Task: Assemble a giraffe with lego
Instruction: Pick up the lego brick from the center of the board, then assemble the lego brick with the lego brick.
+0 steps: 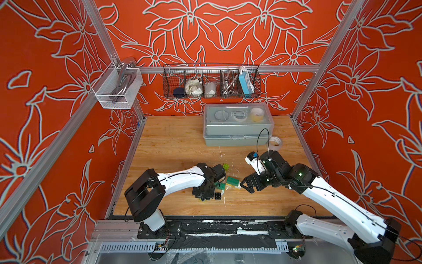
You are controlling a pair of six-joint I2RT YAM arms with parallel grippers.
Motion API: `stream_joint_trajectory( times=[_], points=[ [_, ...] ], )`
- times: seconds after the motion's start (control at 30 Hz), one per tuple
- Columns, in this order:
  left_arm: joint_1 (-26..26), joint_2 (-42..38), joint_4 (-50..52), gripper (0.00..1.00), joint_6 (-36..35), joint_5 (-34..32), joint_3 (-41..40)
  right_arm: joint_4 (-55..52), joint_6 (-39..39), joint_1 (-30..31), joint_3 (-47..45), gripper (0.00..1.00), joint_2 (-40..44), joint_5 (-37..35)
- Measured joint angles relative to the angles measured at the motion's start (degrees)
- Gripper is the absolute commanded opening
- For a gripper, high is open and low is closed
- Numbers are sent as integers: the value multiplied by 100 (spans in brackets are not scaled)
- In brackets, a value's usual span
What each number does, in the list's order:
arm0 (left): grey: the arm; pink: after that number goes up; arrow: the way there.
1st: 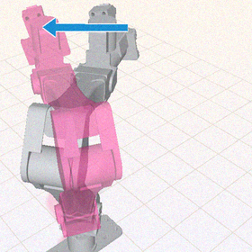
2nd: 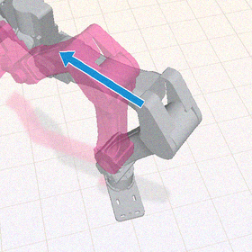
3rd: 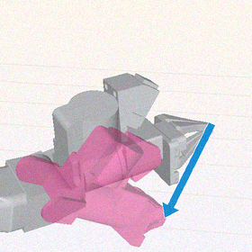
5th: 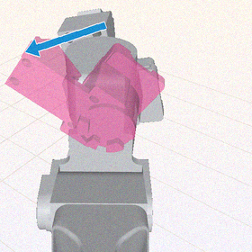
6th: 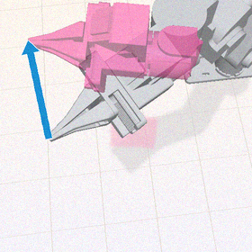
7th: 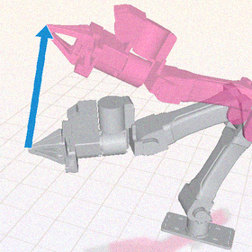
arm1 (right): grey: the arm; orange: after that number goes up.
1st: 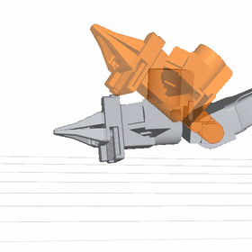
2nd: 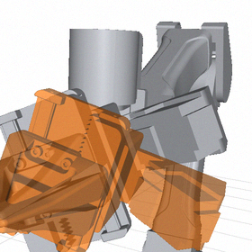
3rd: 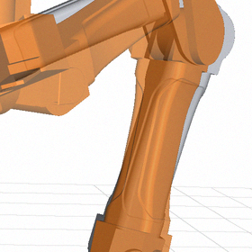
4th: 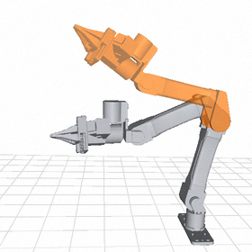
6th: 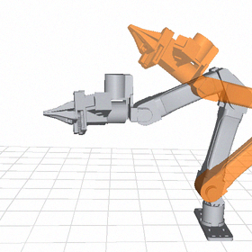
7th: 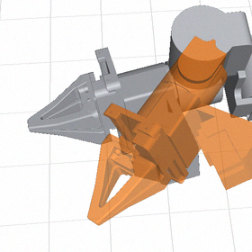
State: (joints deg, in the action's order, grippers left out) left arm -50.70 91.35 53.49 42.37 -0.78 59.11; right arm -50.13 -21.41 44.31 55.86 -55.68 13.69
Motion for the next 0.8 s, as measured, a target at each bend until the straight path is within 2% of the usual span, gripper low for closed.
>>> stream_joint_trajectory(
  times=[0.2,0.33,0.43,0.6,0.8],
  points=[
    [0,236,378,32,-37,9,1593,85,-284,-4,-258,100,1054,-59],
    [0,997,485,32,-212,90,2922,20,-385,-4,-337,100,1412,-85],
    [-2,1574,608,32,-374,138,3543,-90,-409,-7,-356,100,1440,-153],
    [-68,2208,942,32,-647,151,4024,-179,-409,-7,-356,100,1438,-310],
    [-140,2420,1193,32,-807,153,4181,-186,-404,-17,-354,100,1368,-380]
  ],
)
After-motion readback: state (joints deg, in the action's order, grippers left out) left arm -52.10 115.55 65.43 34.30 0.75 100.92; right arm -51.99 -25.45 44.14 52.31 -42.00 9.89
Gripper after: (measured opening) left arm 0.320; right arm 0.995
